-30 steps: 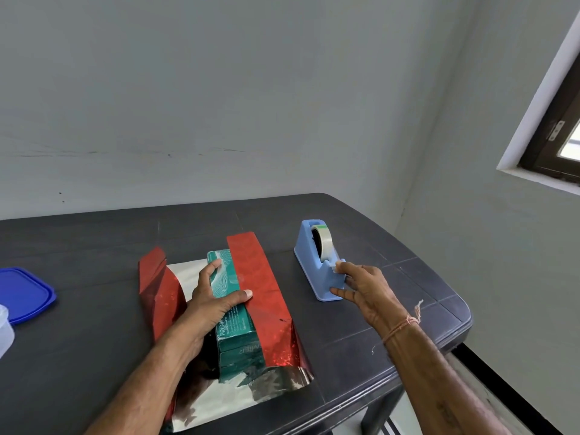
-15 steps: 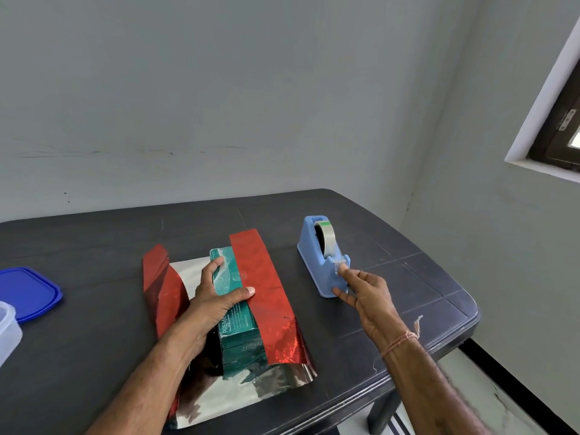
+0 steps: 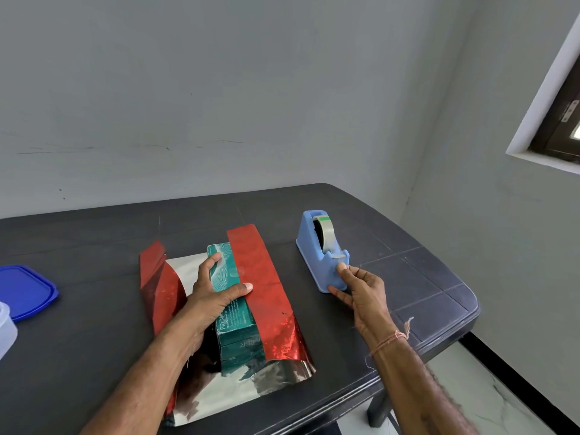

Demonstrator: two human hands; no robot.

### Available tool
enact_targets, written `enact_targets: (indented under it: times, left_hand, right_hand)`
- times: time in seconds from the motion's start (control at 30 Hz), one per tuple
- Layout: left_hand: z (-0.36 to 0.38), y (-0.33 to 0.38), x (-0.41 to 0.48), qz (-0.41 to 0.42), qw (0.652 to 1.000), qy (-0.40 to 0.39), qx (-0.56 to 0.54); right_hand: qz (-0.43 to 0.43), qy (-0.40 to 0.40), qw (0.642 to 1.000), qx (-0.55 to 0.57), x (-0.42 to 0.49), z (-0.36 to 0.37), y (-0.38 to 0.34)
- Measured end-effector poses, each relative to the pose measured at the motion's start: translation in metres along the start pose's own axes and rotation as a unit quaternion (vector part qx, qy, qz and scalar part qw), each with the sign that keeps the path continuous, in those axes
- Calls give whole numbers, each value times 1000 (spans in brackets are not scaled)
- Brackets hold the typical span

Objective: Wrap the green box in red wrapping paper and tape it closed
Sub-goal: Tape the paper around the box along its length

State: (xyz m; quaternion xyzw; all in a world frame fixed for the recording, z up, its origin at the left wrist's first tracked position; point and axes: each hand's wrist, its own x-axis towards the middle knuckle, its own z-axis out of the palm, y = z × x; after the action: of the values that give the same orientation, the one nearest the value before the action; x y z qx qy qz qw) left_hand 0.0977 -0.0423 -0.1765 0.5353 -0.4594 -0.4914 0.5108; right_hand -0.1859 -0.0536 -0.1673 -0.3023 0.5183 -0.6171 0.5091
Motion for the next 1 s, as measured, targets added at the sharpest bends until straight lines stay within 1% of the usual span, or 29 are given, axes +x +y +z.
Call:
enact_targets:
  times: [0.07, 0.13, 0.3, 0.4, 0.47, 0.53, 0.6, 0.67, 0.77, 0.87, 1.0]
  left_hand:
    - [0, 0, -1, -4, 1000, 1, 3]
    - [0, 1, -1, -6, 1000, 2, 5]
    - [-1, 1, -1, -19, 1000, -1, 4]
    - [-2, 0, 0, -19, 1000, -2, 7]
    - [-2, -1, 1, -21, 1000, -1, 13]
    - [-2, -2, 1, -27, 999, -1, 20]
    - [-2, -1, 0, -36, 999, -3, 26]
    - [-3, 1, -1, -45, 998, 6, 31]
    - [2, 0, -3, -59, 997, 17, 38]
    - [2, 0, -3, -56, 997, 30, 49]
    - [2, 3, -6, -48, 996, 35, 63]
  right_hand:
    - [-13, 20, 999, -28, 3, -1, 9]
    - [-16, 23, 999, -38, 6, -2, 12]
    - [19, 22, 998, -54, -1, -8, 10]
    - [-15, 16, 997, -76, -23, -7, 11]
    - [-73, -25, 991, -111, -36, -3, 6]
    - [-119, -108, 976, -146, -41, 7, -3]
    - [-132, -197, 952, -195, -38, 25, -13]
    - [-148, -257, 924, -242, -27, 52, -21]
    - [-166, -312, 890, -289, -7, 89, -26]
    - [-159, -348, 858, -341, 18, 125, -24]
    - [-149, -360, 827, -405, 41, 157, -19]
